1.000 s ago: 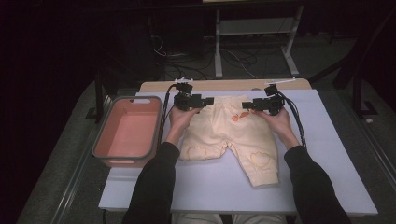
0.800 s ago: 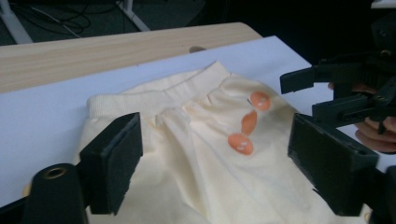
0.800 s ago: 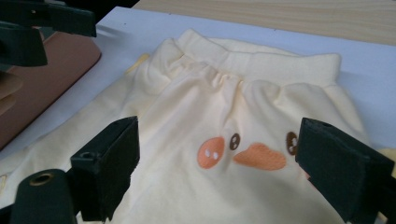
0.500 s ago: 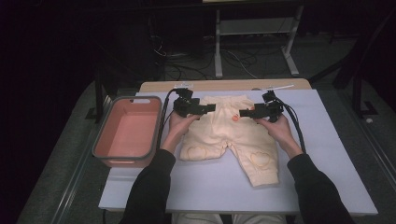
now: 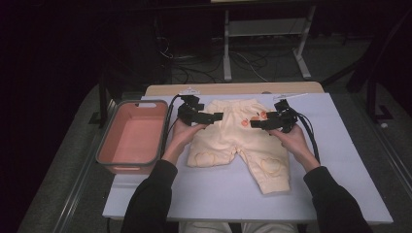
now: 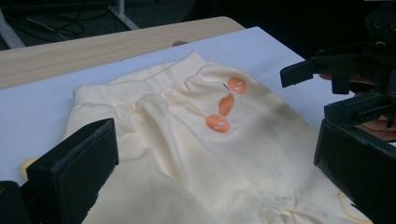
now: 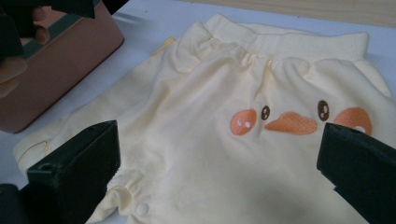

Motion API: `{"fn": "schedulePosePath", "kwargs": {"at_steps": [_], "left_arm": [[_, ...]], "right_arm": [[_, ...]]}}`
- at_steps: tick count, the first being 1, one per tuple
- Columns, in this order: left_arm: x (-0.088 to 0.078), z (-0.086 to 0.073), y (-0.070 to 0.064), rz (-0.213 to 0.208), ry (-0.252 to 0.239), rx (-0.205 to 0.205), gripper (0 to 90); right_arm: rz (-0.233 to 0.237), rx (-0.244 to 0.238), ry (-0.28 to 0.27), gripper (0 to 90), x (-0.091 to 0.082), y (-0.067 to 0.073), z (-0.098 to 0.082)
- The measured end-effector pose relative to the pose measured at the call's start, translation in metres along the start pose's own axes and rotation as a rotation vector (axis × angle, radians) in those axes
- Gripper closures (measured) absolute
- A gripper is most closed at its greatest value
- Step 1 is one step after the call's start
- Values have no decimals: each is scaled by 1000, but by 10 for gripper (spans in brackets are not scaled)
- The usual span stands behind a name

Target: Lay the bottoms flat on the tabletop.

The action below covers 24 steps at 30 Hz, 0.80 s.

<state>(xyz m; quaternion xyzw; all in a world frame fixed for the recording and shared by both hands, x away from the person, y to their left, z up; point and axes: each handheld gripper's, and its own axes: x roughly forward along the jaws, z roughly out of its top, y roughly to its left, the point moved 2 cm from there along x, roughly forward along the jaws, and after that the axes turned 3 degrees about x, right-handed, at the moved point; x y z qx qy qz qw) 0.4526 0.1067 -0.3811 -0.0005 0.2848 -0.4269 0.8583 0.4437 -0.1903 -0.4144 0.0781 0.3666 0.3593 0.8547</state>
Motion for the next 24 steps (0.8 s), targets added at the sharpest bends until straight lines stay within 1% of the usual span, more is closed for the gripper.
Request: {"fn": "schedulePosePath", "kwargs": {"at_steps": [2,4,7,8,11,13,17,21,24], "left_arm": [[-2,-1,-2,-4,0,4,0],[-5,-3,-6,-10,-4,7,0],[-7,-7,-11,-22,-6,19,0],[-9,-9,-14,-23,1,31,0],[-11,-13,-19,-26,4,44,0],[-14,-16,-21,-31,1,46,0],[-18,-22,-27,-47,-5,49,0],[-21,-28,-32,-53,-8,60,0],[-23,-32,-35,-82,-24,57,0]], "right_arm": [[3,-12,0,0,-1,3,-2],[13,-14,-2,0,-2,6,-4],[24,-21,-2,0,-2,9,-9],[28,-24,0,0,-2,10,-10],[29,-35,7,0,-3,15,-13],[35,-34,5,0,-4,17,-15],[31,-45,10,0,-6,21,-21],[37,-39,6,0,-9,24,-25],[44,-40,8,0,-12,27,-29]]}}
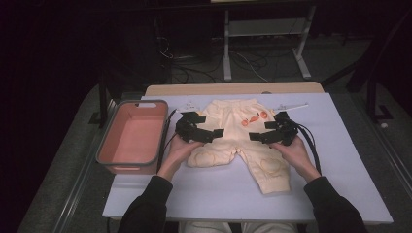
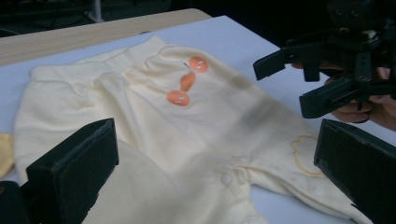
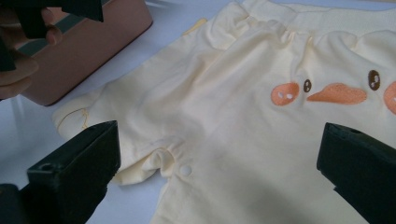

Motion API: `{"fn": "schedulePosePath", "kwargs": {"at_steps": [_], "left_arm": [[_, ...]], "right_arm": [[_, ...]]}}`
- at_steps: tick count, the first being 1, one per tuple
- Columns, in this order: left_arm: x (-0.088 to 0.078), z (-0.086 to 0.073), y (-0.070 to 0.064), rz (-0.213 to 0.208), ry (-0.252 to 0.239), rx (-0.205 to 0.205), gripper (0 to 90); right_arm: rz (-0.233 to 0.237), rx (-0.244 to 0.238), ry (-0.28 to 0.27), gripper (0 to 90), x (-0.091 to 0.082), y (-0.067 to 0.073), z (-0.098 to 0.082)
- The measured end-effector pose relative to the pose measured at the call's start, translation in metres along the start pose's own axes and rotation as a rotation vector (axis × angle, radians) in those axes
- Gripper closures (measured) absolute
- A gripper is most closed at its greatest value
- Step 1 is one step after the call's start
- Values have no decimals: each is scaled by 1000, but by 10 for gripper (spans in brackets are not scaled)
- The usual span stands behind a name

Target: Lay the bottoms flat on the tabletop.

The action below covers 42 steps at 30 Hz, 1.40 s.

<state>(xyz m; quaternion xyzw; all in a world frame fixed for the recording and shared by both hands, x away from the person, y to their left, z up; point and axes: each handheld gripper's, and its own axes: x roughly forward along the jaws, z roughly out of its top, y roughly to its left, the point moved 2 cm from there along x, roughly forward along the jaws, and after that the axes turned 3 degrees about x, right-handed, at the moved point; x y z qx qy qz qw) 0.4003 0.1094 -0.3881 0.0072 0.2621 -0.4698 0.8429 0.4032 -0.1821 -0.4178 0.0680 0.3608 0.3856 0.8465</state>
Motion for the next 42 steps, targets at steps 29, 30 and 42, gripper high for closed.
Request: {"fn": "schedulePosePath", "kwargs": {"at_steps": [29,30,42], "left_arm": [[-1,-35,-21,-58,174,74,51],[1,-36,-22,-73,185,76,66],[19,-51,-31,-80,348,210,233]], "right_arm": [[39,-38,38,0,-3,31,-29],[40,-38,43,0,-2,31,-30],[50,-38,65,0,1,36,-35]]}}
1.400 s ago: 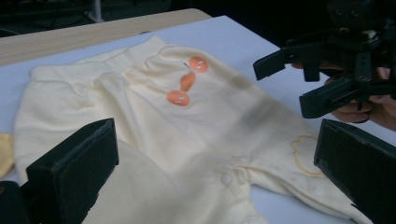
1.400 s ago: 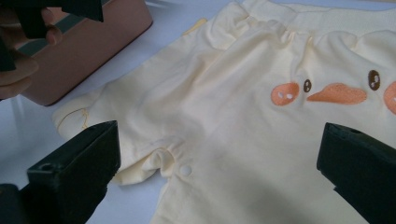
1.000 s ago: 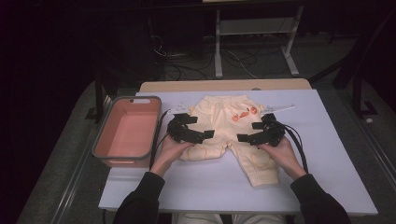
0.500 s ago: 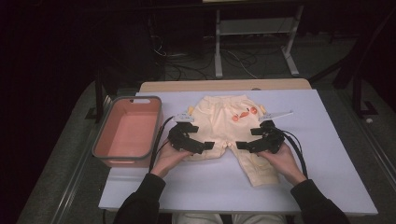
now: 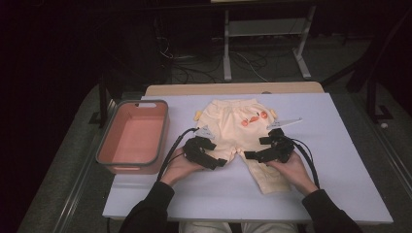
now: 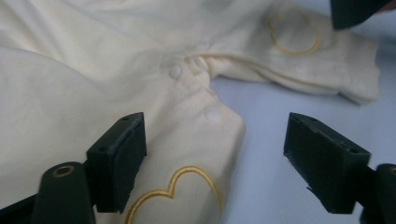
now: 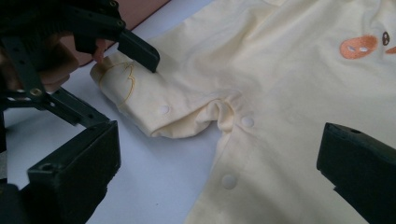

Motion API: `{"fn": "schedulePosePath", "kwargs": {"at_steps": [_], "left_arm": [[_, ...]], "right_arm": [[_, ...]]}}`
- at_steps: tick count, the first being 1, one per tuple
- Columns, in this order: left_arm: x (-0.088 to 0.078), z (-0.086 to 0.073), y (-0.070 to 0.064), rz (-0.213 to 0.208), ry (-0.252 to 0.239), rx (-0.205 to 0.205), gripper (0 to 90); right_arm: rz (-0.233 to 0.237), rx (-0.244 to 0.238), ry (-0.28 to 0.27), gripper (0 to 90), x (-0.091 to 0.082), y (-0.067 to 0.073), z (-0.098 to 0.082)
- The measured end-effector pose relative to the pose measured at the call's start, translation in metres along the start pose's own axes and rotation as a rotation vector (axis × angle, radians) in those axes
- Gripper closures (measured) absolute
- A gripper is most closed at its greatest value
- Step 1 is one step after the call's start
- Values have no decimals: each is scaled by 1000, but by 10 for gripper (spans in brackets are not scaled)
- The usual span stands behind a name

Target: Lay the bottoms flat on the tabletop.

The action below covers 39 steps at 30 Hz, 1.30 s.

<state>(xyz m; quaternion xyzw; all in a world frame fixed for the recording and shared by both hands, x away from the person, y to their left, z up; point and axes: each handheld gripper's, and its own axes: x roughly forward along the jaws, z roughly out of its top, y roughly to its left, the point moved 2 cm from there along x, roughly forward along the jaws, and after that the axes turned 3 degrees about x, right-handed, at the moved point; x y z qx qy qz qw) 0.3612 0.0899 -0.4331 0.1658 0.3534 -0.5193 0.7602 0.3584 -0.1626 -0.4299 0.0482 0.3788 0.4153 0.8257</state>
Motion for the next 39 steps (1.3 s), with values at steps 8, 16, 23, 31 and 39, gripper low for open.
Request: {"fn": "schedulePosePath", "kwargs": {"at_steps": [8,16,23,31,39], "left_arm": [[5,-2,1,43,35,43,471],[13,0,0,43,61,86,679],[15,3,2,53,84,96,889],[-2,16,8,54,53,69,891],[-15,38,20,107,29,58,892]], "right_arm": [[2,13,1,0,-3,2,-4],[4,17,5,0,-5,5,-9],[9,21,6,0,-9,9,-14],[9,13,49,0,-13,12,-27],[15,4,62,0,-16,16,-34]]}}
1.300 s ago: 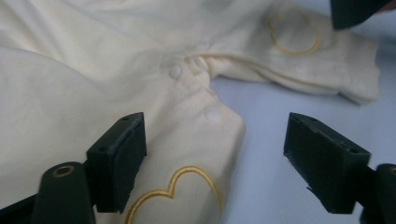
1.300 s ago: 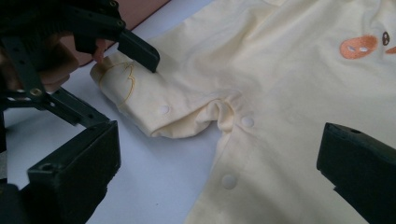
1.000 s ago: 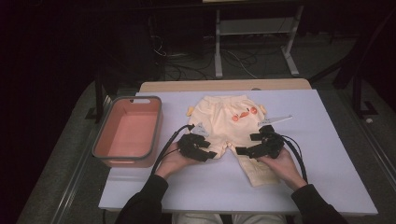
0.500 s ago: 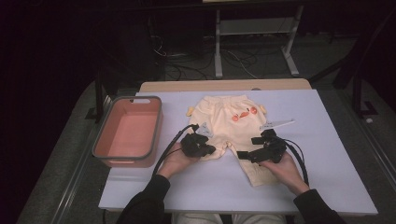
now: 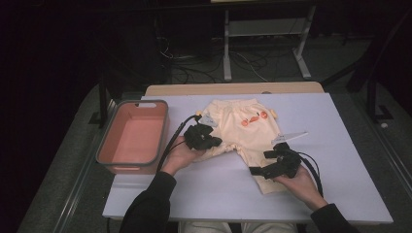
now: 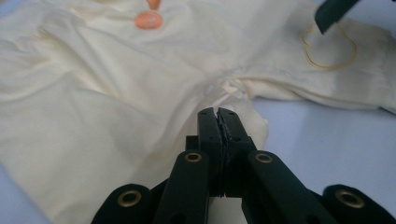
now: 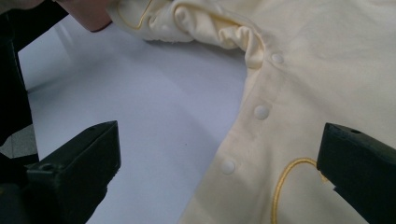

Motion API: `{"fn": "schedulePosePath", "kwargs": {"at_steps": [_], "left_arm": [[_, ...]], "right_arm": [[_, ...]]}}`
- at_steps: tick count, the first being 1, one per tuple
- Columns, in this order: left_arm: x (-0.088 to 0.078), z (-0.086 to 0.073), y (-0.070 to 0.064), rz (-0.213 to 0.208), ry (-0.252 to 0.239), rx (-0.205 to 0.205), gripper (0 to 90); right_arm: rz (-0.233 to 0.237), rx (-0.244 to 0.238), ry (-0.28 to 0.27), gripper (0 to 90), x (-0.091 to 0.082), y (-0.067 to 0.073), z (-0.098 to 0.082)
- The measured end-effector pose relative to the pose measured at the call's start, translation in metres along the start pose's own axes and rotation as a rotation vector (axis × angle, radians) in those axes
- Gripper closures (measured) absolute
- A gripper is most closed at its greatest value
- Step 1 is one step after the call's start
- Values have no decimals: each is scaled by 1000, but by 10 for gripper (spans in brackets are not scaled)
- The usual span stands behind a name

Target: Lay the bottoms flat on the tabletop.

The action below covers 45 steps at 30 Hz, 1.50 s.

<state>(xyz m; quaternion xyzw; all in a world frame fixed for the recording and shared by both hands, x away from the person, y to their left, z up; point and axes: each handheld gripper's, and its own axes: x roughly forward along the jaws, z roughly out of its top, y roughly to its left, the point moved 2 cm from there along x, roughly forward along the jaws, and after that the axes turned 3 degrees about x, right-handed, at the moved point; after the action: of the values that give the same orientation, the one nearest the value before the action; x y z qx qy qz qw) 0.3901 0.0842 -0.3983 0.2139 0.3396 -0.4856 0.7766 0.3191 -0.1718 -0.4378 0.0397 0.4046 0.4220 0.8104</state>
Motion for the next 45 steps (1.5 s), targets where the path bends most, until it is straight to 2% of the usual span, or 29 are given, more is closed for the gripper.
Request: {"fn": "schedulePosePath", "kwargs": {"at_steps": [4,8,14,18,26,30,33,36,40,45], "left_arm": [[0,13,10,27,13,0,891],[5,19,25,44,16,-20,891],[14,19,46,72,19,-48,892],[19,15,58,83,-3,-89,891],[34,3,67,106,-5,-130,883],[44,-9,74,121,4,-174,881],[49,-18,77,123,-22,-219,860],[46,-21,79,122,-49,-254,816],[40,-19,78,145,-59,-255,746],[30,-16,77,139,-95,-283,676]], "right_arm": [[0,3,1,0,-3,-1,-2],[-1,5,-1,0,-7,-2,-4],[-2,15,-8,0,-13,-4,-7],[-4,15,-14,0,-17,-5,-9],[-15,29,-20,0,-24,-9,-14],[-34,32,-13,0,-27,-11,-17],[-42,45,-5,0,-29,-15,-20],[-51,75,10,30,-31,-18,-24],[-59,111,22,86,-36,-23,-31],[-65,166,38,190,-42,-27,-40]]}}
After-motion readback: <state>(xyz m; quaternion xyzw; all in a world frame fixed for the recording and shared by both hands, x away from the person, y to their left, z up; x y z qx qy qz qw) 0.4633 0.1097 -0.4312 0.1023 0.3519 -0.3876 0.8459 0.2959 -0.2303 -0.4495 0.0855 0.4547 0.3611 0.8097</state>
